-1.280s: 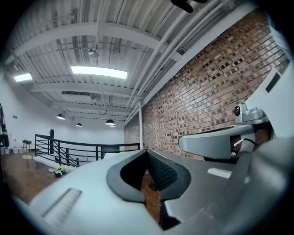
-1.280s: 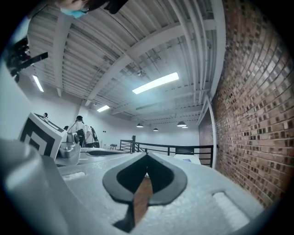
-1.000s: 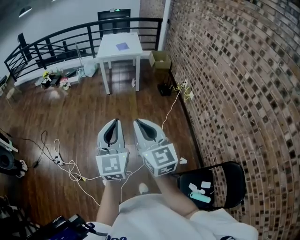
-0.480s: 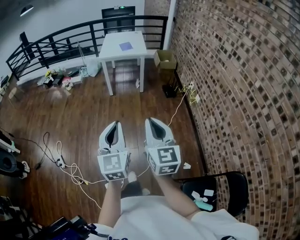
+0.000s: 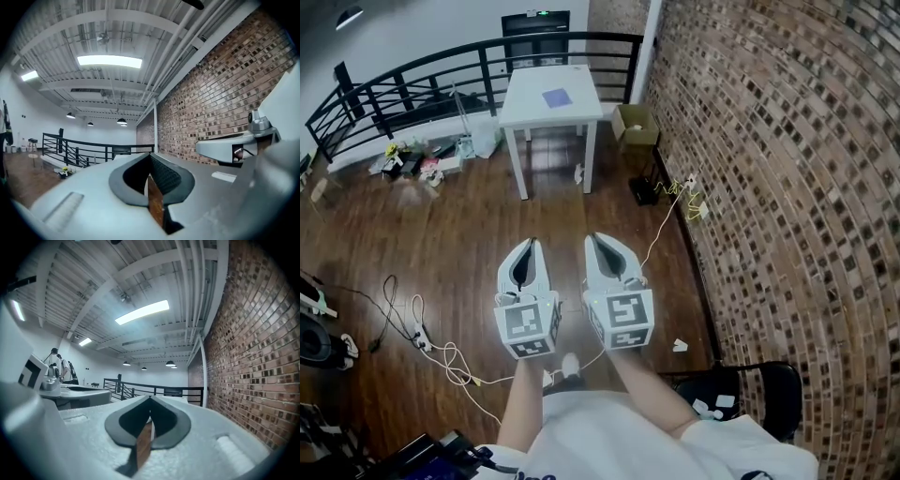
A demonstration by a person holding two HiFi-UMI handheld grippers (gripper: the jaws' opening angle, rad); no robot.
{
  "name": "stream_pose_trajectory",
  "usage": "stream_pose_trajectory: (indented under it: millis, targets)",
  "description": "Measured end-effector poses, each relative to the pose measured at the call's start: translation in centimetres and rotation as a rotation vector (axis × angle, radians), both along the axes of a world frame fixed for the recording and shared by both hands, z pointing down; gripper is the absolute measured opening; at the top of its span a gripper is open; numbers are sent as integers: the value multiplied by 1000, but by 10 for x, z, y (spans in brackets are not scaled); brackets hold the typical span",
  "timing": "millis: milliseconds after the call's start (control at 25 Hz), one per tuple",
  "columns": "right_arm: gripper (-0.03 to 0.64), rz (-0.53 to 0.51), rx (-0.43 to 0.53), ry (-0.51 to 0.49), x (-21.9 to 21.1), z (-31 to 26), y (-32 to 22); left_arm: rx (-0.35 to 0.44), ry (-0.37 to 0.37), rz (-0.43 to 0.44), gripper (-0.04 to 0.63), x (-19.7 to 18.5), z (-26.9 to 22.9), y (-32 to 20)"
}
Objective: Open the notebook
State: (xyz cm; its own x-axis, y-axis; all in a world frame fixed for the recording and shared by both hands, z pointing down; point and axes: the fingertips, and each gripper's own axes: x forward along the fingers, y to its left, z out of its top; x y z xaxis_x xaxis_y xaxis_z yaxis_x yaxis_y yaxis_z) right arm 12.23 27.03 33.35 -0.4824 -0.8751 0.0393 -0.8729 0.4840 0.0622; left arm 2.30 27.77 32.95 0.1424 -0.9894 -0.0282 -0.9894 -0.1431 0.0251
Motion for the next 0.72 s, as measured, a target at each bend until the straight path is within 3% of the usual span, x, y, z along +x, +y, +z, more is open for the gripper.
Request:
stream_pose_trajectory:
  millis: [200,320,720]
  targets:
    - [-9,-35,-35,-7,-39,6,-27,-22,35,38,15,-26,8,-25]
    - [-9,-59,-18,5,-60,3,-37,-9,40,9,15,-47,8,-41]
    - [-9,-73,-38,7,-73,18,-90,-35,18,13,15,-54,23,-91]
